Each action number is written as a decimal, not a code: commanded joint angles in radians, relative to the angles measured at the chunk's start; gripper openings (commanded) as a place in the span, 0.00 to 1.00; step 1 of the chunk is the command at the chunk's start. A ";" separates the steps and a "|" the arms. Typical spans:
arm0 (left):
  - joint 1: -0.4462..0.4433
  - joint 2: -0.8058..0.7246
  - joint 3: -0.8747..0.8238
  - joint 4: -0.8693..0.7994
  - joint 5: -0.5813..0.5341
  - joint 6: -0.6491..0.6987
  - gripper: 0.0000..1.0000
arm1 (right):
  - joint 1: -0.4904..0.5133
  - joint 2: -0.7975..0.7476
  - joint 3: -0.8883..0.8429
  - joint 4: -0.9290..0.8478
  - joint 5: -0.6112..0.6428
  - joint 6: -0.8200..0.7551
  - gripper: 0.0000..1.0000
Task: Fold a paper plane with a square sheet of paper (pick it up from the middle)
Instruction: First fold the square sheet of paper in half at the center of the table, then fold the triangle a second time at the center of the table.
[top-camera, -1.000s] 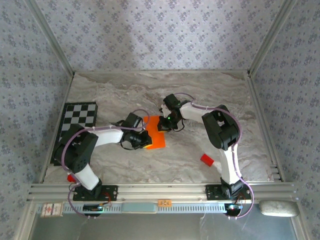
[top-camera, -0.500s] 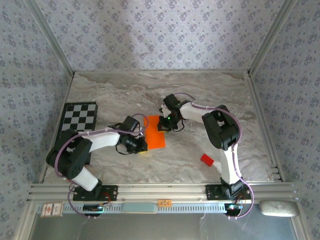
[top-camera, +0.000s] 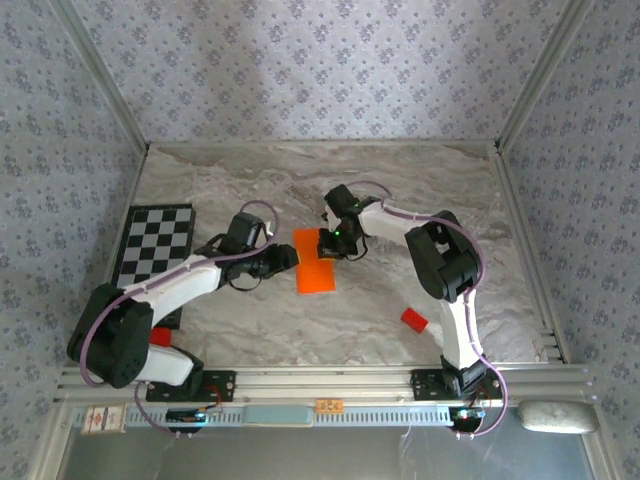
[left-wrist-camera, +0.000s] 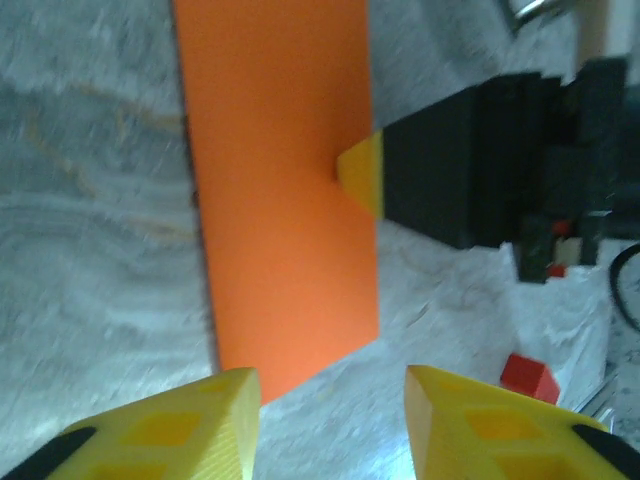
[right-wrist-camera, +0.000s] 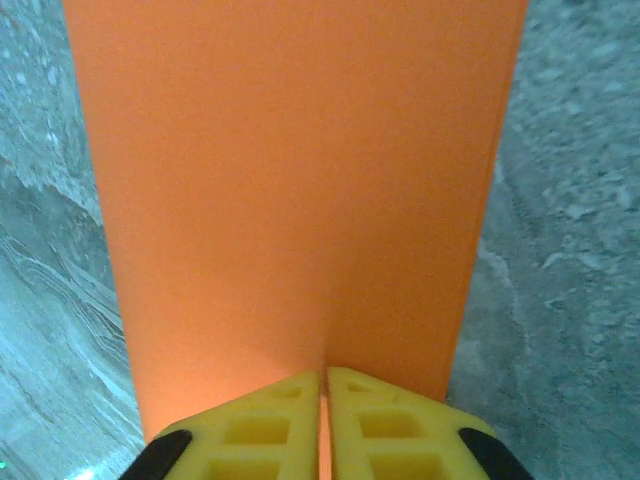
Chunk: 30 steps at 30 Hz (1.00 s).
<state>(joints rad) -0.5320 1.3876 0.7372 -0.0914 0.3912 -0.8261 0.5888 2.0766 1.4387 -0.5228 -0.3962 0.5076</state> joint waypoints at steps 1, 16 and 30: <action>0.003 0.031 0.007 0.158 -0.006 -0.072 0.46 | -0.004 -0.071 0.037 0.014 0.001 0.047 0.15; 0.001 0.294 0.093 0.300 0.047 -0.173 0.24 | -0.062 -0.093 -0.119 0.205 -0.117 0.113 0.15; 0.030 0.398 0.182 0.231 -0.013 -0.133 0.22 | -0.095 -0.303 -0.364 0.259 -0.057 0.187 0.36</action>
<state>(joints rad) -0.5140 1.7695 0.9047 0.1596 0.3988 -0.9779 0.5011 1.8263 1.1191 -0.2718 -0.4736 0.6521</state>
